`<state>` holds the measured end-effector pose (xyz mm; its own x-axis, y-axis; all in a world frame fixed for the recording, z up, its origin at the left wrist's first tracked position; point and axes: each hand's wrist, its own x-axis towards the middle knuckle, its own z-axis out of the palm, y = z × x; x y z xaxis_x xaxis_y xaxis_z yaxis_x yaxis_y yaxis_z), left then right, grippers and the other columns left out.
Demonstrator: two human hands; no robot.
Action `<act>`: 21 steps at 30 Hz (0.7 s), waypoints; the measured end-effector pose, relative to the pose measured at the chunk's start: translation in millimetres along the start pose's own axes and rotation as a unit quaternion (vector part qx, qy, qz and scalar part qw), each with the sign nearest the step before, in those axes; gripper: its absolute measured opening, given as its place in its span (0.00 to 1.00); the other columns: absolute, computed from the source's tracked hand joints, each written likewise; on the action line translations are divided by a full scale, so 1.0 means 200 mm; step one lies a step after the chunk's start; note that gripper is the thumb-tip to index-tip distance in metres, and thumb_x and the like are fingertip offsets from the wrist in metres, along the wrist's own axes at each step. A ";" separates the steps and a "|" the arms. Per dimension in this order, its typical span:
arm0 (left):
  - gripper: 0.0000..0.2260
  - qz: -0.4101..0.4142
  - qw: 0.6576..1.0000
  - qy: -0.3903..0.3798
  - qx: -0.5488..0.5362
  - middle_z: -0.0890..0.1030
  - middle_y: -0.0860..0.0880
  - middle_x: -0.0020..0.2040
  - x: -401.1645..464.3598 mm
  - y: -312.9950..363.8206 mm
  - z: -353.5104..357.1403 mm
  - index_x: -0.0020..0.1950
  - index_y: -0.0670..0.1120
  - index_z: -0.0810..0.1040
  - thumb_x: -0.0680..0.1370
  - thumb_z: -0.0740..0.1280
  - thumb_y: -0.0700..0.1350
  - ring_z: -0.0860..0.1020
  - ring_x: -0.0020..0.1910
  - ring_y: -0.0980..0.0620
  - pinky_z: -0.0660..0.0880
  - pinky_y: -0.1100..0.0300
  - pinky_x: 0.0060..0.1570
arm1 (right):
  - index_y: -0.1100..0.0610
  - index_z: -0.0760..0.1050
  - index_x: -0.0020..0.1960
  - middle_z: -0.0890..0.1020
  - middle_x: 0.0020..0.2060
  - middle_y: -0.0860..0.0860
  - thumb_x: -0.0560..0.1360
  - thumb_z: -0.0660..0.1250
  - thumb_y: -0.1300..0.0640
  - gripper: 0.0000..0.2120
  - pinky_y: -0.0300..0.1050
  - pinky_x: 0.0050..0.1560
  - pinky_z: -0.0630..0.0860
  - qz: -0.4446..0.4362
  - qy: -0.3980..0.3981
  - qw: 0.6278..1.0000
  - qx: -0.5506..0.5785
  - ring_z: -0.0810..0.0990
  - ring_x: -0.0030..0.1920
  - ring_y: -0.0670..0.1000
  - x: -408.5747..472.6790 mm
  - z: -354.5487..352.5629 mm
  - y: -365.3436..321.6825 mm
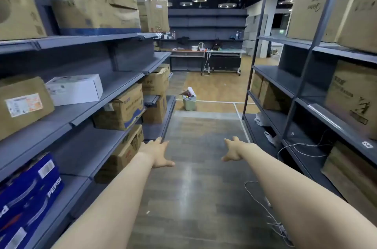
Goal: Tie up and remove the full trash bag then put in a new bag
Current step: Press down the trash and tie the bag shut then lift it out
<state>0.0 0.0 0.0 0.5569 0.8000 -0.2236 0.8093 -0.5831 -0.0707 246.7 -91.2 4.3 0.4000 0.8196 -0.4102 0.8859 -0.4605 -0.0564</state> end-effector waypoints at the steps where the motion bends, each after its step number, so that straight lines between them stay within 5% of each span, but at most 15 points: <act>1: 0.41 0.002 1.000 -0.003 0.006 0.49 0.43 0.79 0.06 -0.02 0.00 0.79 0.50 0.49 0.73 0.61 0.67 0.57 0.76 0.41 0.59 0.46 0.72 | 0.54 0.40 0.78 0.41 0.77 0.56 0.76 0.63 0.43 0.42 0.54 0.70 0.64 -0.004 0.004 1.000 0.003 0.57 0.75 0.61 0.06 -0.02 -0.02; 21: 0.40 -0.002 1.000 -0.013 0.027 0.55 0.44 0.77 1.37 0.05 -0.32 0.78 0.49 0.51 0.74 0.62 0.66 0.60 0.74 0.41 0.57 0.41 0.72 | 0.54 0.42 0.78 0.42 0.77 0.58 0.76 0.64 0.43 0.42 0.53 0.71 0.64 -0.005 0.006 1.000 -0.016 0.57 0.75 0.60 1.33 -0.61 0.23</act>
<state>172.0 221.7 0.6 0.5477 0.7987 -0.2492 0.8001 -0.5871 -0.1232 422.3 147.3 3.2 0.3945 0.8282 -0.3980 0.8965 -0.4419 -0.0308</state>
